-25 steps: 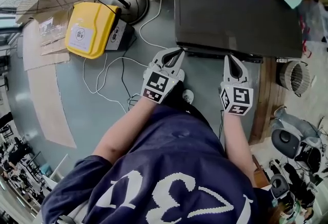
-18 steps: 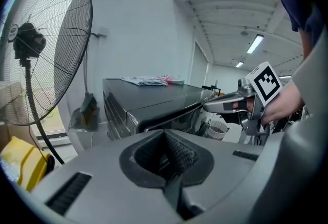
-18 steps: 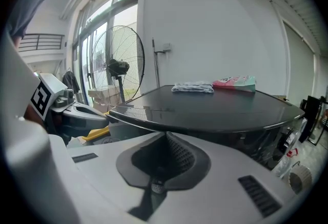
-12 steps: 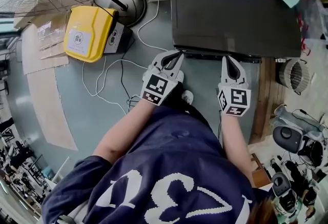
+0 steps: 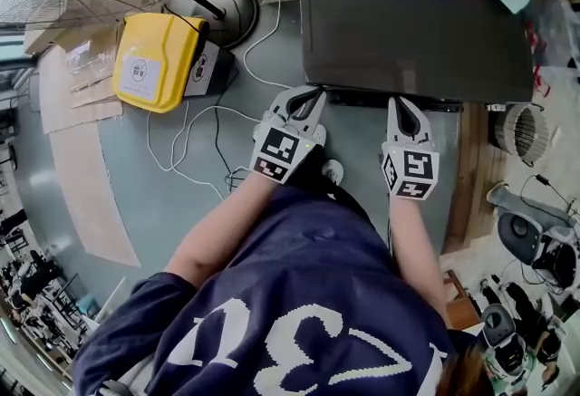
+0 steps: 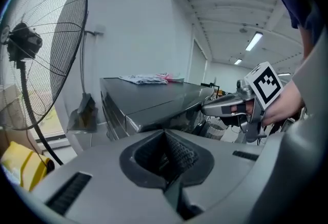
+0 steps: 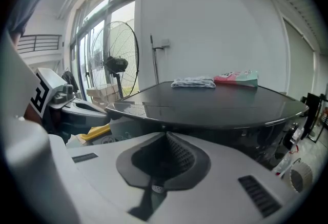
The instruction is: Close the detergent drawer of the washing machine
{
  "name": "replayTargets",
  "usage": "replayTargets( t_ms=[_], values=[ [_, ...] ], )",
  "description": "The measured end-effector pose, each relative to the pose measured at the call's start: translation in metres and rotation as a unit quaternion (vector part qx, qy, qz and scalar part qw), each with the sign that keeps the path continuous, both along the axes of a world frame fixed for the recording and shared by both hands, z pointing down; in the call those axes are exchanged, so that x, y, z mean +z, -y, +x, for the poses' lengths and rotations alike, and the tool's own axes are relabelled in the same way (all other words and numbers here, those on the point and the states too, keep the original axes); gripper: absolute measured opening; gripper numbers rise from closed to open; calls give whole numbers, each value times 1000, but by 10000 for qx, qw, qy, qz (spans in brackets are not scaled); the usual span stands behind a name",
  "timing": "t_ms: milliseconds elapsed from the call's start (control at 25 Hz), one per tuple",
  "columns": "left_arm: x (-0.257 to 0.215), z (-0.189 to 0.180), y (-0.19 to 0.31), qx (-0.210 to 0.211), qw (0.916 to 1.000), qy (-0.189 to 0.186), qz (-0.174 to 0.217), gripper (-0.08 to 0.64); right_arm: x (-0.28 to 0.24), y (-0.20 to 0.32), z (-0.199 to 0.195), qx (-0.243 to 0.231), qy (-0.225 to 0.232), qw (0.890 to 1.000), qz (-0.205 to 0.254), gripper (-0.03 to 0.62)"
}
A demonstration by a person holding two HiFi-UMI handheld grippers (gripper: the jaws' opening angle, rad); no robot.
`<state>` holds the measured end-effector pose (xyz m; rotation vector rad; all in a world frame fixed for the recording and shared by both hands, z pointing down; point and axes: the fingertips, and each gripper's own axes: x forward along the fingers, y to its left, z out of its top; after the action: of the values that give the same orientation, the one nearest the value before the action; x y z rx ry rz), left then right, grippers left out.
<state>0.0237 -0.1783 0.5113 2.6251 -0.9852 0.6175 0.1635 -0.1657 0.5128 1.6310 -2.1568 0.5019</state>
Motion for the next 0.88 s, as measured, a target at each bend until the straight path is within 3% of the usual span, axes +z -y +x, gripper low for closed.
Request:
replayTargets(
  t_ms=[440,680,880],
  values=[
    [-4,4,0,143,9998,-30,99,17,-1,1,-2,-131,-28,9999,-44,17],
    [-62,19,11,186,9966,-390,698,17,-32,-3,-9,-258,34,9992,310,17],
    [-112,16,29,2,9884,-658,1367,17,-83,6,-9,-211,94,9959,877,17]
  ],
)
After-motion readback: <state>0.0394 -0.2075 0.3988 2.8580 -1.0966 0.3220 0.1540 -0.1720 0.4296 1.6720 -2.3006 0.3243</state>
